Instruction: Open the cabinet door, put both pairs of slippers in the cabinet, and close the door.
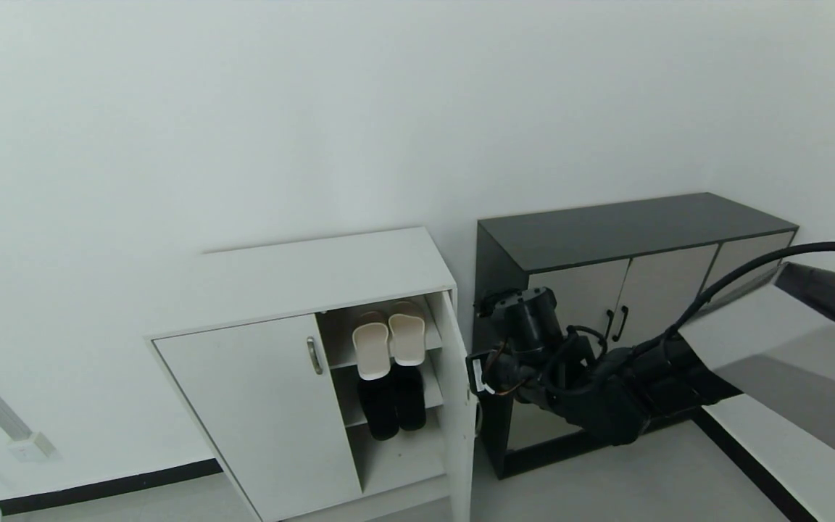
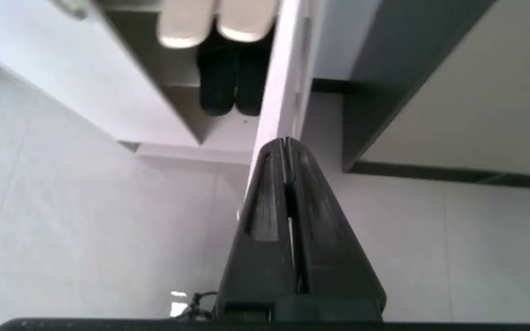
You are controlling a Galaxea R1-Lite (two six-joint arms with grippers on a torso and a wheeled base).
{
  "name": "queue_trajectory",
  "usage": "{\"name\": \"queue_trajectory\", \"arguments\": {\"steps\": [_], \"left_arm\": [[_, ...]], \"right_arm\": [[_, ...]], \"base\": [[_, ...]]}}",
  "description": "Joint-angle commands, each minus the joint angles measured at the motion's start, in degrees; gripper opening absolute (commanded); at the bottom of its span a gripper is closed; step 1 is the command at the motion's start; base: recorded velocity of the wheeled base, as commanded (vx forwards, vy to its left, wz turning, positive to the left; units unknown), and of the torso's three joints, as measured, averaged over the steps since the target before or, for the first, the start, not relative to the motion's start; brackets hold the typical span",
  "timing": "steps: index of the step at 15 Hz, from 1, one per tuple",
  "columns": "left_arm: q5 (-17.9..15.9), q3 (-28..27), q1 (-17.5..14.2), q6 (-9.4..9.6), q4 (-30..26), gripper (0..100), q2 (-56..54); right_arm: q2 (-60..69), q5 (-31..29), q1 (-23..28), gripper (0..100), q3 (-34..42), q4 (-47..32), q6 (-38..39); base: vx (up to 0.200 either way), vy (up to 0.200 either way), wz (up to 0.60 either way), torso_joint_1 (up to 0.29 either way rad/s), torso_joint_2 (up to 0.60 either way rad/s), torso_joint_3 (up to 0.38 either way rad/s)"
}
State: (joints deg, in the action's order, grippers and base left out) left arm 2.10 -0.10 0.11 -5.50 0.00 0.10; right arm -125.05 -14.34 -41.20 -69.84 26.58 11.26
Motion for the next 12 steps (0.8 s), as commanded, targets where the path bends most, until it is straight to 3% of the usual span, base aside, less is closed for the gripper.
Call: {"name": "queue_trajectory", "arguments": {"steps": [1, 6, 12], "left_arm": [[0.01, 0.01, -0.02, -0.04, 0.00, 0, 0.08], [0.01, 0.01, -0.02, -0.04, 0.00, 0, -0.01], [0.01, 0.01, -0.02, -0.04, 0.00, 0, -0.01]], "right_arm": [[4.55, 0.19, -1.42, 0, 2.78, 0.06, -1.24], [5.61, 0.45, -2.57, 0, 4.71, 2.25, -1.24], [5.70, 2.03, -2.57, 0, 6.03, 4.63, -1.42]], "base": [[0.000, 0.000, 0.00, 0.000, 0.00, 0.000], [0.000, 0.000, 0.00, 0.000, 0.00, 0.000], [0.000, 0.000, 0.60, 0.004, 0.00, 0.002]]}}
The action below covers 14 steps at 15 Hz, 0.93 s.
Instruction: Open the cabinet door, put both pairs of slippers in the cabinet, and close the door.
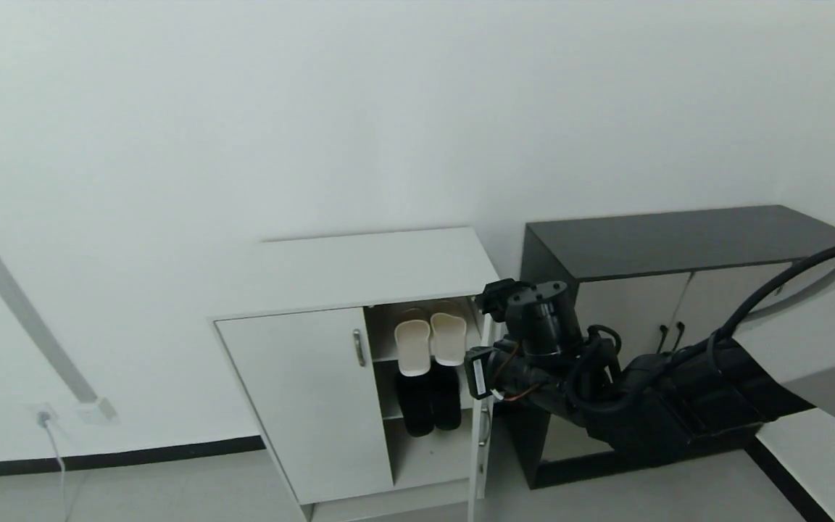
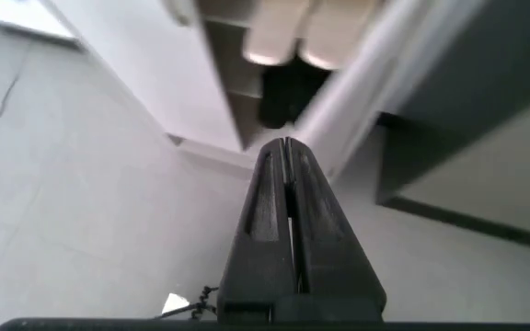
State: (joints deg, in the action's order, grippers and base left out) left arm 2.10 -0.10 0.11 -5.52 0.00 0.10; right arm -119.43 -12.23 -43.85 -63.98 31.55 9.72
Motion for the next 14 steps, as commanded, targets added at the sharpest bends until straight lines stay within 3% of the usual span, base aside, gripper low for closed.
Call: {"name": "queue_trajectory", "arguments": {"steps": [1, 9, 14], "left_arm": [[0.01, 0.01, -0.02, -0.01, 0.00, 0, -0.01], [0.01, 0.01, -0.02, 0.25, 0.00, 0, -0.01], [0.01, 0.01, -0.02, 0.25, 0.00, 0, -0.01]], "right_arm": [[0.08, -0.08, 0.34, 0, 0.87, 0.88, -0.66], [5.26, -0.08, 4.12, 0, 10.89, 7.74, -7.43], [8.16, -0.08, 5.97, 0, 17.39, 7.74, -7.52]], "base": [[0.000, 0.000, 0.00, 0.000, 0.00, 0.000], [0.000, 0.000, 0.00, 0.000, 0.00, 0.000], [0.160, 0.000, 0.00, -0.007, 0.00, 0.006]]}}
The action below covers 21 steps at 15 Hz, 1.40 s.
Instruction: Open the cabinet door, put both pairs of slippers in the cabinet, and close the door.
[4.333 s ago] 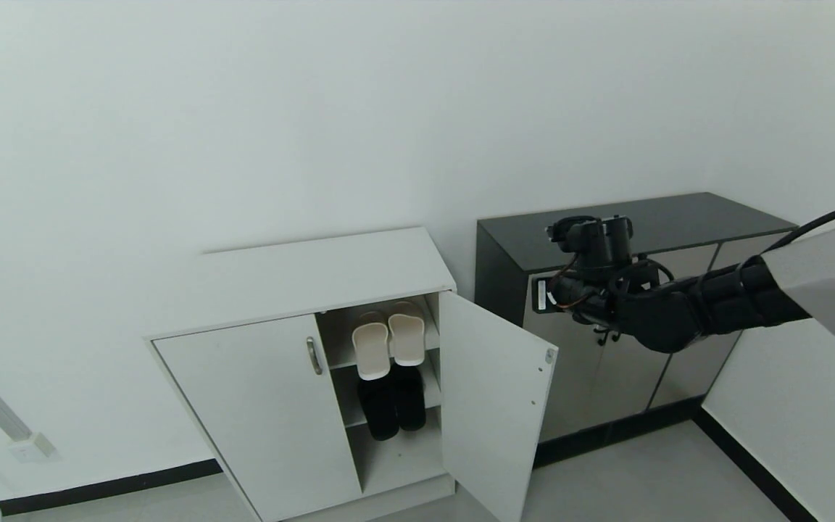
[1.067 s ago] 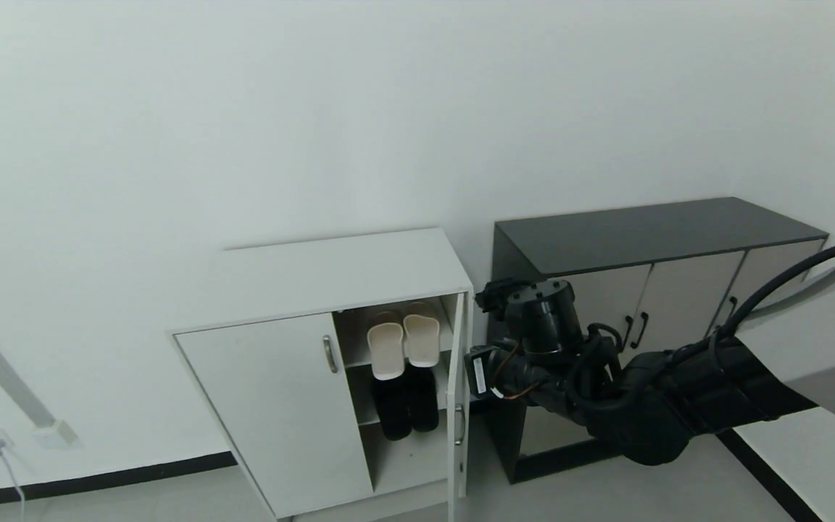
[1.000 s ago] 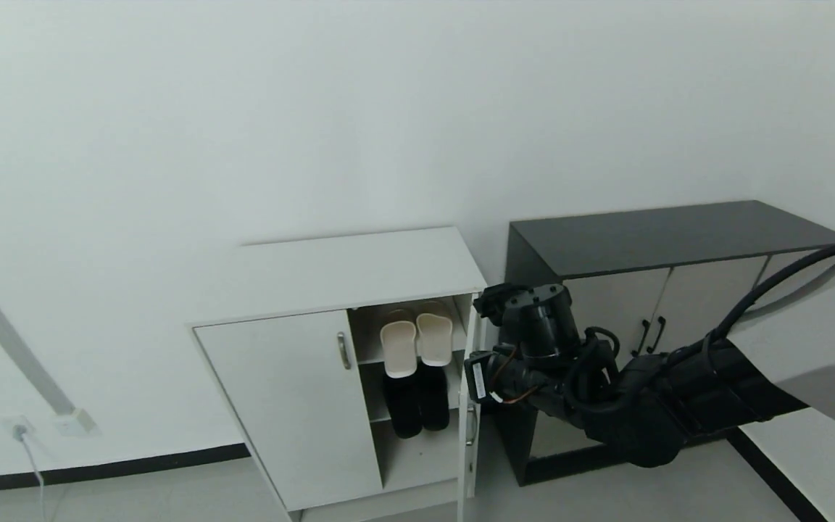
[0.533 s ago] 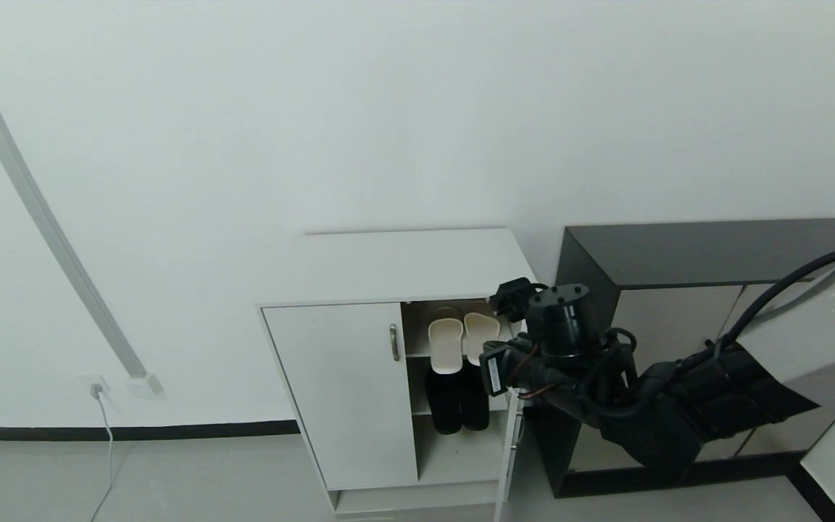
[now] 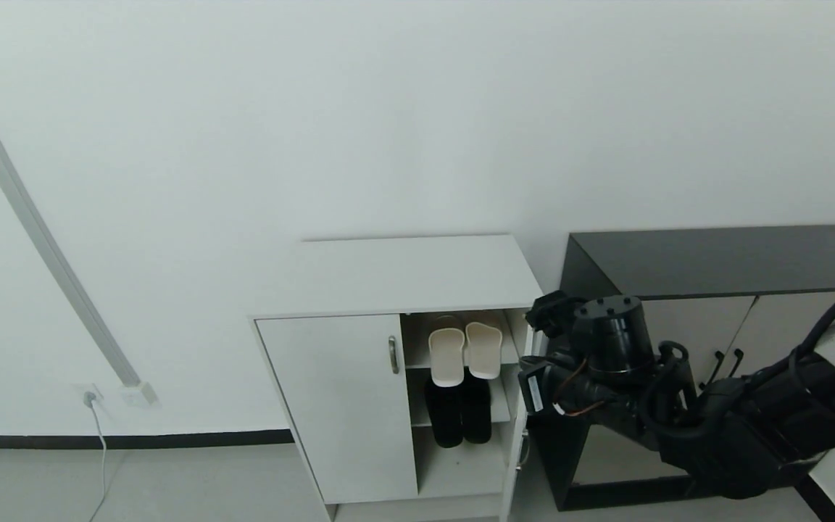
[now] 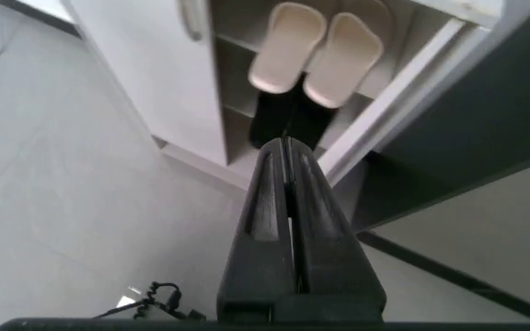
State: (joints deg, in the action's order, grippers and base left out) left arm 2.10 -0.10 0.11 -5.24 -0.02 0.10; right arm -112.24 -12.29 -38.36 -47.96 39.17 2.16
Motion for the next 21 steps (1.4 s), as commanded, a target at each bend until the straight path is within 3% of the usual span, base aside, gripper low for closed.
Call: {"name": "queue_trajectory", "arguments": {"steps": [1, 4, 8, 21], "left_arm": [[0.01, 0.01, -0.02, -0.12, 0.02, 0, -0.01], [0.01, 0.01, -0.02, -0.03, 0.02, 0, -0.01], [0.01, 0.01, -0.02, -0.12, 0.02, 0, -0.01], [0.01, 0.01, -0.02, -0.21, 0.02, 0, -0.01]], "right_arm": [[1.41, -0.02, 0.66, 0, 3.66, 0.29, 0.13], [2.81, 0.07, 0.66, 0, 9.46, 1.52, 0.13], [-0.96, 0.86, 1.19, 0, 9.37, 2.05, 0.22], [-12.04, 1.65, 1.27, 0, -1.52, 5.13, 0.22]], "base": [[0.000, 0.000, 0.00, 0.000, 0.00, 0.000], [0.000, 0.000, 0.00, 0.000, 0.00, 0.000], [0.000, 0.000, 0.00, 0.000, 0.00, 0.000], [0.000, 0.000, 0.00, 0.000, 0.00, 0.000]]}}
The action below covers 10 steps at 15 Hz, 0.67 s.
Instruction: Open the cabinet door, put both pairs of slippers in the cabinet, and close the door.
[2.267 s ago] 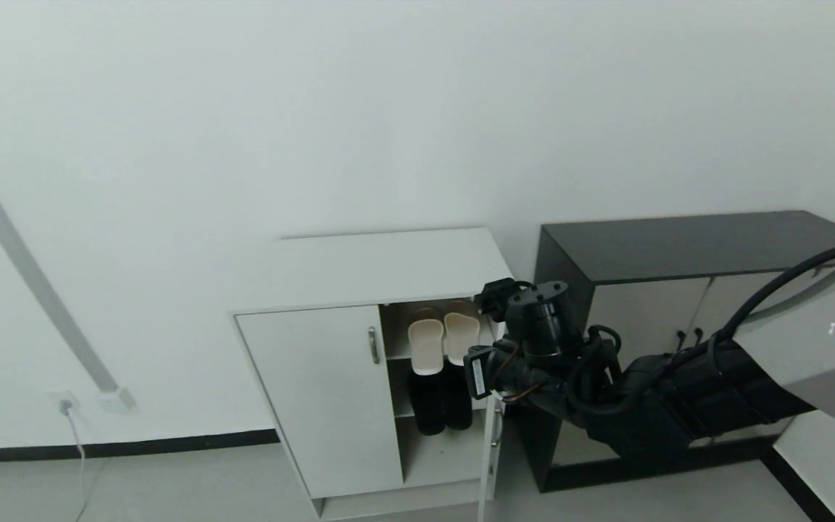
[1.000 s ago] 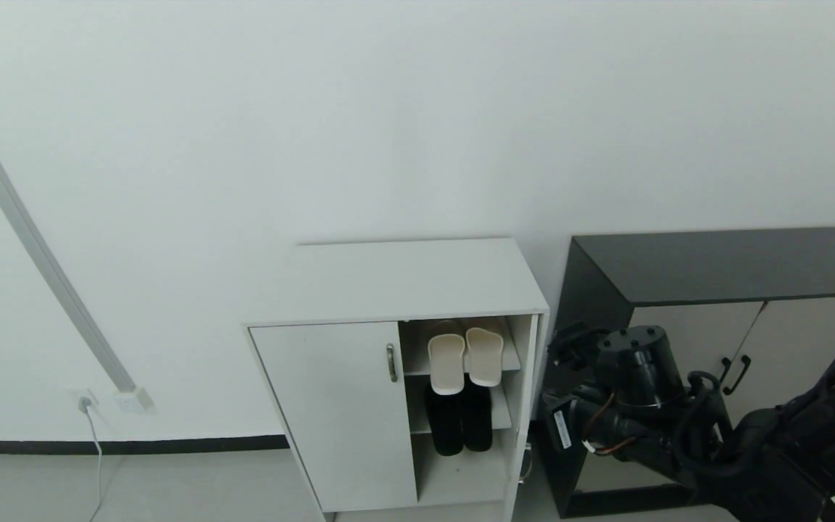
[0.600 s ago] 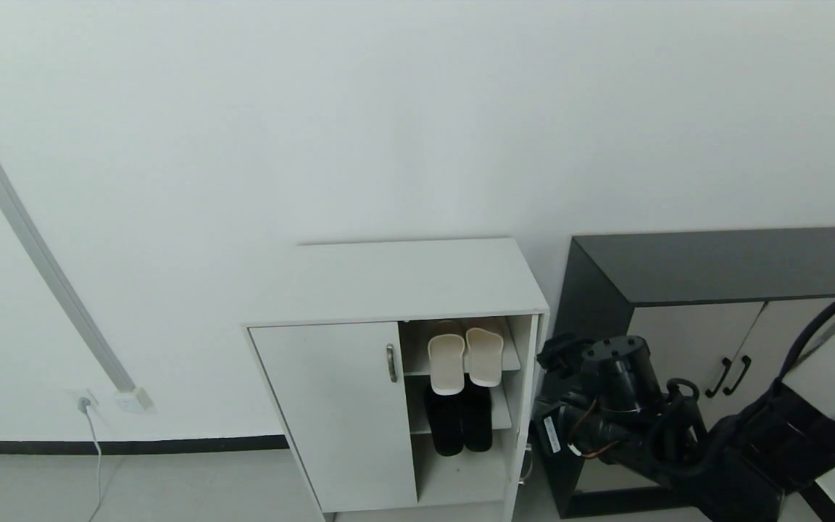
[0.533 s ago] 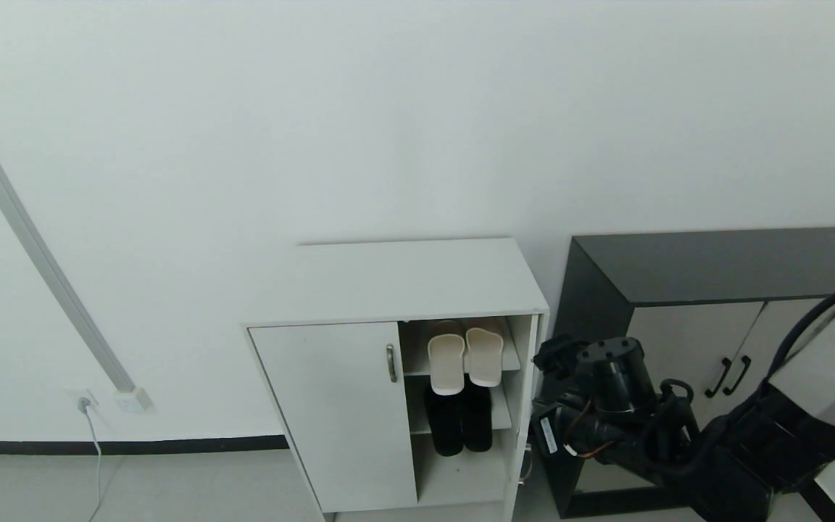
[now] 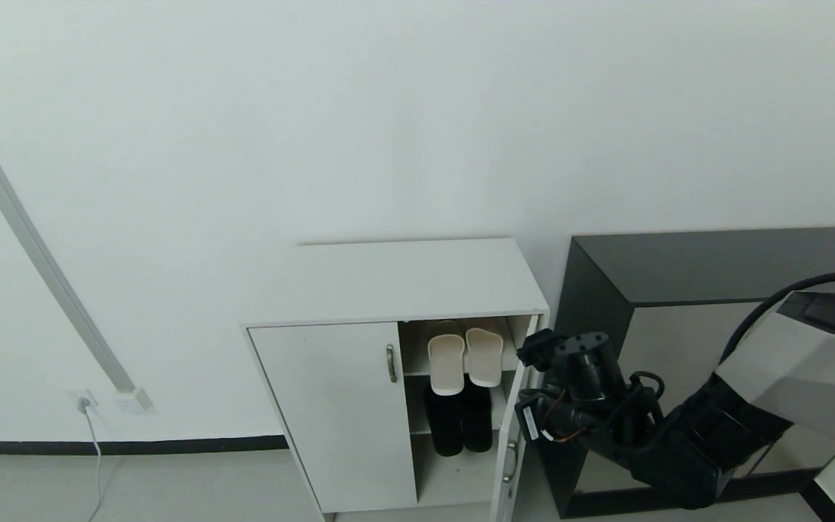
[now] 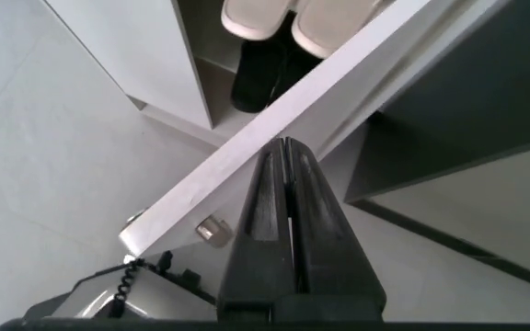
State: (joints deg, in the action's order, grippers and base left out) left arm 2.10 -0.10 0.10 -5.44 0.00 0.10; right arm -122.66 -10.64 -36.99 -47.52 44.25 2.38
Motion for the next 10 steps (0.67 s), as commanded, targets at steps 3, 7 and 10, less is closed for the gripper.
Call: {"name": "queue_trajectory", "arguments": {"steps": [3, 7, 10], "left_arm": [[0.01, 0.01, -0.01, -0.01, 0.00, 0, -0.01], [0.01, 0.01, -0.01, -0.01, 0.00, 0, -0.01], [0.01, 0.01, -0.01, -0.01, 0.00, 0, -0.01]], "right_arm": [[-4.43, 0.01, -0.10, 0, -6.45, -0.13, 0.00], [-8.56, -0.26, -0.19, 0, -11.63, -0.13, -0.09], [-11.20, -0.26, -0.02, 0, -15.59, -0.04, -0.09]], "base": [[0.000, 0.000, 0.00, 0.000, 0.00, 0.000], [0.000, 0.000, 0.00, 0.000, 0.00, 0.000], [0.000, 0.000, 0.00, 0.000, 0.00, 0.000]]}}
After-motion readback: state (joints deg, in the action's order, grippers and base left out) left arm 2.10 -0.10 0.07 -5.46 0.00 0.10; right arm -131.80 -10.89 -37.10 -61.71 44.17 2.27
